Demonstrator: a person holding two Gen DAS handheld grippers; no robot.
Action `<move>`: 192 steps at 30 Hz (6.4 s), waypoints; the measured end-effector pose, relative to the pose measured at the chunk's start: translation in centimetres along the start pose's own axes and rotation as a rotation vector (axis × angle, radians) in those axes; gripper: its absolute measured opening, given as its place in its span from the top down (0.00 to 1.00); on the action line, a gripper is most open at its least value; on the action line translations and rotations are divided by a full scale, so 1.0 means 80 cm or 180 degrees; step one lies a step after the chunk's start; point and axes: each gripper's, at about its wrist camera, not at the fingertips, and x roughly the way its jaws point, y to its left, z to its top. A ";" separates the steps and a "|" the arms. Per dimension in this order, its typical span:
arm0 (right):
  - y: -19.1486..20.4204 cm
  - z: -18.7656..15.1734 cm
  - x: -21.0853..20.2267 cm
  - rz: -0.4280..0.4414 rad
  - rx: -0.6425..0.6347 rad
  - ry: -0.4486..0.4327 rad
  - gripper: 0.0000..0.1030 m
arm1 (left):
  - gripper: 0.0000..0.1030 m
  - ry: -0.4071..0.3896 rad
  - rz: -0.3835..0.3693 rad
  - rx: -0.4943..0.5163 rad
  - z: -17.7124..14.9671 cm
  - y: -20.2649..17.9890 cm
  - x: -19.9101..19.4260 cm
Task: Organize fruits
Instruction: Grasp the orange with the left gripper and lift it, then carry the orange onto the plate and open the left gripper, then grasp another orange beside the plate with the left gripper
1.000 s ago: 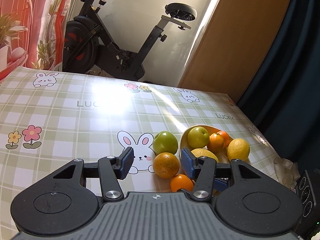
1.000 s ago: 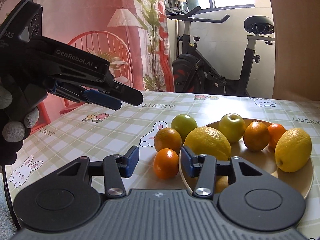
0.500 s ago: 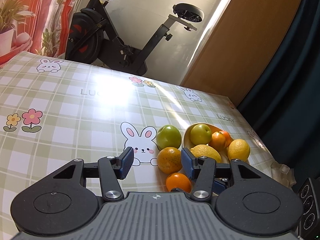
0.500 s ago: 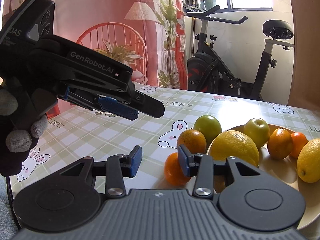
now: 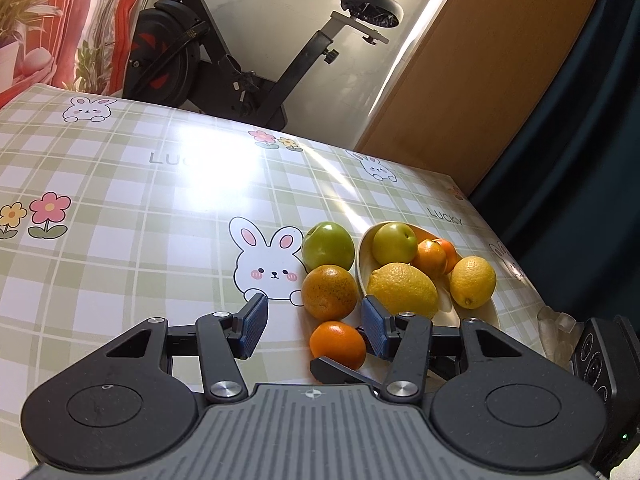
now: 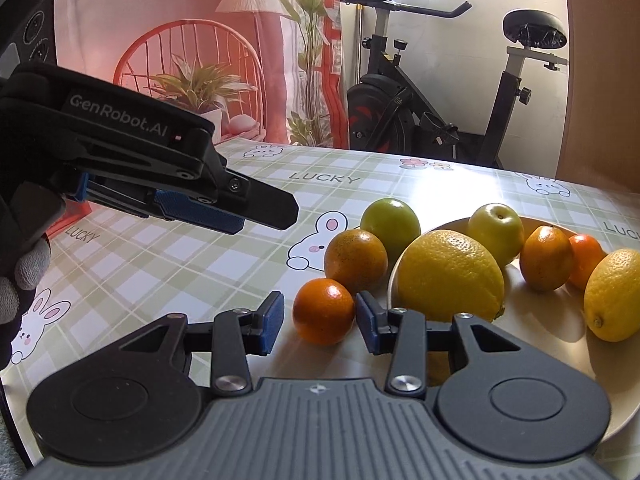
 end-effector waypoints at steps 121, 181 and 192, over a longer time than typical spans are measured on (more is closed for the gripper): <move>-0.115 -0.015 -0.071 -0.0579 0.0795 -0.0657 0.59 | 0.58 -0.0242 0.0036 0.0273 0.022 -0.103 0.032; 0.024 0.022 0.046 0.0064 -0.0280 -0.0024 0.53 | 0.52 -0.0059 0.0312 -0.0104 0.020 0.022 0.009; 0.013 0.021 0.053 0.0330 -0.0186 0.0177 0.55 | 0.52 0.0062 0.0201 -0.0301 -0.001 0.029 0.017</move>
